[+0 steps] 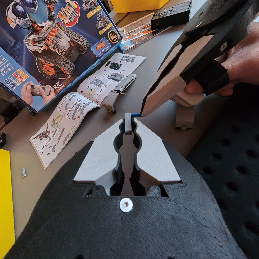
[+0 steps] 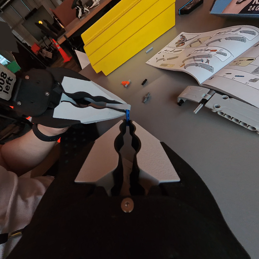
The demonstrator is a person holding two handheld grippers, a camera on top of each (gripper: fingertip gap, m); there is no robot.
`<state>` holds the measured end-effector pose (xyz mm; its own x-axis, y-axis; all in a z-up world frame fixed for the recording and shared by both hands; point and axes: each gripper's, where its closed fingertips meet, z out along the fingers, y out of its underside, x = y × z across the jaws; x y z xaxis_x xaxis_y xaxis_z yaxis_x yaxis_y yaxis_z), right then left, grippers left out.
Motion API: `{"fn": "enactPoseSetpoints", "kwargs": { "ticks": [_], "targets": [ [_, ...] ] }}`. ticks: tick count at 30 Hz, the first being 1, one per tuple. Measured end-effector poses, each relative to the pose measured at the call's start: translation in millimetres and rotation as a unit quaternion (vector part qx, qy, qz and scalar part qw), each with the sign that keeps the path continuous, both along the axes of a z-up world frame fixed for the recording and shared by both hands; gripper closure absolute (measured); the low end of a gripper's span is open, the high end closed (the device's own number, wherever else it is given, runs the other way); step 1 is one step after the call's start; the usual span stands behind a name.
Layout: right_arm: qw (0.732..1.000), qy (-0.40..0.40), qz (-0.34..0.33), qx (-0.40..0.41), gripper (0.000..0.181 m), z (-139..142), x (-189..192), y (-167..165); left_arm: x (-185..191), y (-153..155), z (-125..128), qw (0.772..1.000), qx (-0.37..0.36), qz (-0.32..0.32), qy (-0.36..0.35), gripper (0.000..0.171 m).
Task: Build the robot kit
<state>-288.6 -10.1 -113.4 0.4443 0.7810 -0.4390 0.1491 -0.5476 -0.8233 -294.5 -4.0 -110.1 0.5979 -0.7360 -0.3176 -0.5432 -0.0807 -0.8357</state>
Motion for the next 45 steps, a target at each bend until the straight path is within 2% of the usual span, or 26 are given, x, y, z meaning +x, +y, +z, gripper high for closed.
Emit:
{"fn": "enactPoseSetpoints", "kwargs": {
  "ticks": [14, 27, 28, 30, 31, 33, 35, 38, 40, 45],
  "targets": [
    [0.996, -0.069, -0.014, 0.062, 0.179, -6.6, -1.5, -0.3, -2.2, -1.0, -6.3, 0.998, 0.037, 0.004, 0.057, 0.165],
    [0.994, -0.077, -0.025, 0.067, 0.18, -9.5, -1.6, 3.2, -2.7, 4.1, -11.1, 0.996, 0.03, 0.041, 0.07, 0.165],
    [0.994, -0.075, -0.023, 0.07, 0.18, -8.8, -1.9, 2.7, -2.6, 3.3, -14.8, 0.995, 0.029, 0.038, 0.085, 0.165],
    [0.994, -0.033, -0.04, 0.096, 0.181, 6.2, -1.4, 6.5, 20.8, -19.6, -35.3, 0.991, -0.014, -0.052, 0.124, 0.165],
    [0.995, -0.045, -0.032, 0.087, 0.181, 1.1, -3.3, 5.6, 30.2, -23.8, -32.9, 0.99, 0.007, -0.057, 0.131, 0.165],
    [0.991, -0.085, -0.021, 0.105, 0.181, -5.6, -6.0, 4.2, 36.4, -23.3, -25.1, 0.99, 0.042, -0.036, 0.126, 0.165],
    [0.987, -0.073, -0.042, 0.133, 0.181, 4.1, -0.4, 8.5, 28.7, -17.5, -29.6, 0.988, 0.044, -0.011, 0.145, 0.165],
    [0.988, -0.037, -0.08, 0.124, 0.181, 13.6, 13.8, 18.6, 10.7, 0.3, -25.1, 0.983, 0.075, 0.047, 0.164, 0.165],
    [0.989, -0.022, -0.09, 0.119, 0.181, 16.4, 17.5, 21.3, 3.4, 6.7, -26.2, 0.984, 0.049, 0.081, 0.149, 0.165],
    [0.989, -0.024, -0.088, 0.12, 0.181, 15.0, 16.9, 24.5, -1.2, 11.0, -30.1, 0.982, 0.037, 0.098, 0.156, 0.165]
  ]
}}
